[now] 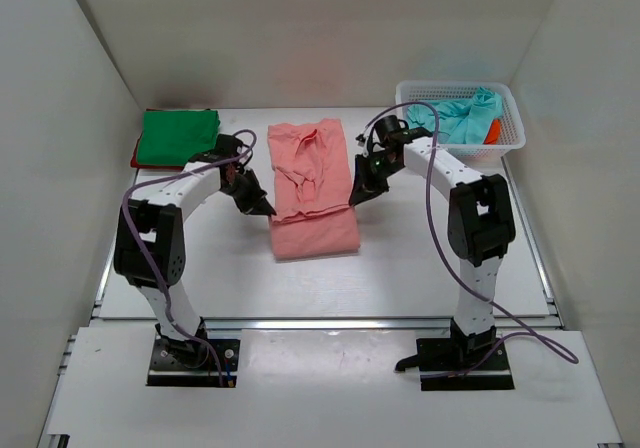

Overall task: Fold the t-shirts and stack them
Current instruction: Fold the folded rectangular tshirt in 1/3 of the way

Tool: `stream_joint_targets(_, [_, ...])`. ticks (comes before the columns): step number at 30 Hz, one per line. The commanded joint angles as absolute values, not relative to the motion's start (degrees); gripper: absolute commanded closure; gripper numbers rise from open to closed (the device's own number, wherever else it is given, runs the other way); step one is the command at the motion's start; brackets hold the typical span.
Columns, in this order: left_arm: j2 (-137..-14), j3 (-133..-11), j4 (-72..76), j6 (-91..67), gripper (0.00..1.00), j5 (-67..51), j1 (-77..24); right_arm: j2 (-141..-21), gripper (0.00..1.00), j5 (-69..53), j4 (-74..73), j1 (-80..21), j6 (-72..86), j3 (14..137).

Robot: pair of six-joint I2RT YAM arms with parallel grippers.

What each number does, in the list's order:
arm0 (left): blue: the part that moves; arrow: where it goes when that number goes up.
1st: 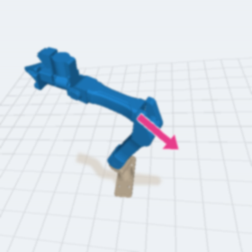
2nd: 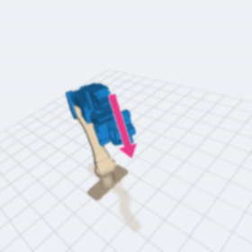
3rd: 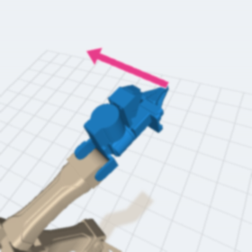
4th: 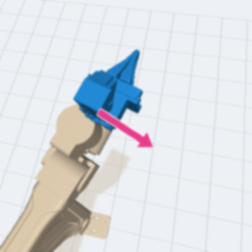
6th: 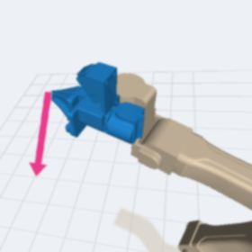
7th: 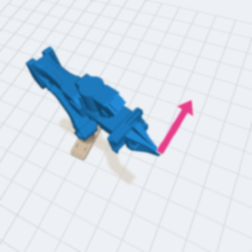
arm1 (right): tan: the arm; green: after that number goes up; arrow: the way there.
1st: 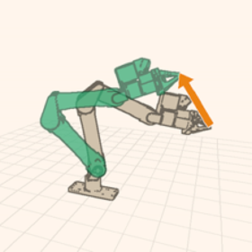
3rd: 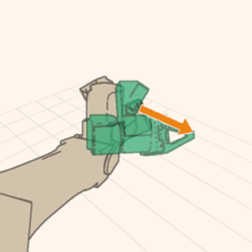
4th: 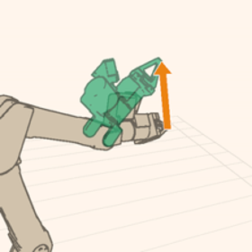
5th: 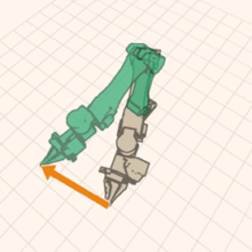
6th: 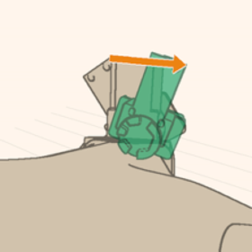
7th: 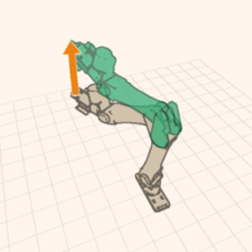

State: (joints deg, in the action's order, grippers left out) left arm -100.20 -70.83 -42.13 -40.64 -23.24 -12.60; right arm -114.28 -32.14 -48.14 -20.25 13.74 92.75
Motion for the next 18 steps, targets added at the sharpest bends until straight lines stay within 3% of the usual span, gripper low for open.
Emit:
stream_joint_targets(1, [-102.73, -75.84, -43.68, -38.49, 0.89, -24.0, -11.61, -117.67, 1.0, -32.43, -50.18, -18.2, 13.27, 98.51])
stream_joint_targets(9, [-111.87, -84.1, -40.43, -39.28, 0.87, -24.87, -10.46, -126.12, 1.0, -33.22, -49.84, -14.68, 13.71, 111.07])
stream_joint_targets(10, [-113.1, -85.24, -38.43, -39.98, 0.83, -25.92, -10.02, -127.69, 1.0, -34.01, -49.57, -14.24, 14.93, 112.57])
stream_joint_targets(11, [-113.72, -85.86, -36.32, -41.03, 0.65, -27.15, -9.41, -129.53, 0.93, -33.93, -49.57, -13.89, 14.94, 115.98])
stream_joint_targets(12, [-114.6, -86.65, -32.21, -42.7, 0.59, -29.42, -8.88, -129.9, 0.89, -34.36, -48.18, -13.97, 15.72, 118.8])
stream_joint_targets(14, [-114.79, -86.05, -26.84, -47.09, 0.56, -30.67, -7.22, -131.3, 0.72, -35.94, -44.32, -13.19, 17.83, 121.1])
stream_joint_targets(15, [-114.0, -84.74, -21.85, -49.46, 0.48, -31.2, -7.03, -130.7, 0.65, -35.95, -43.17, -13.27, 19.41, 121.81])
stream_joint_targets(16, [-113.12, -84.12, -20.23, -52.27, 0.45, -31.03, -6.51, -130.61, 0.63, -35.08, -41.15, -12.92, 19.95, 120.95])
stream_joint_targets(18, [-111.37, -80.79, -14.62, -54.84, 0.48, -31.11, -6.24, -127.02, 0.52, -34.1, -38.59, -13.09, 20.39, 118.32])
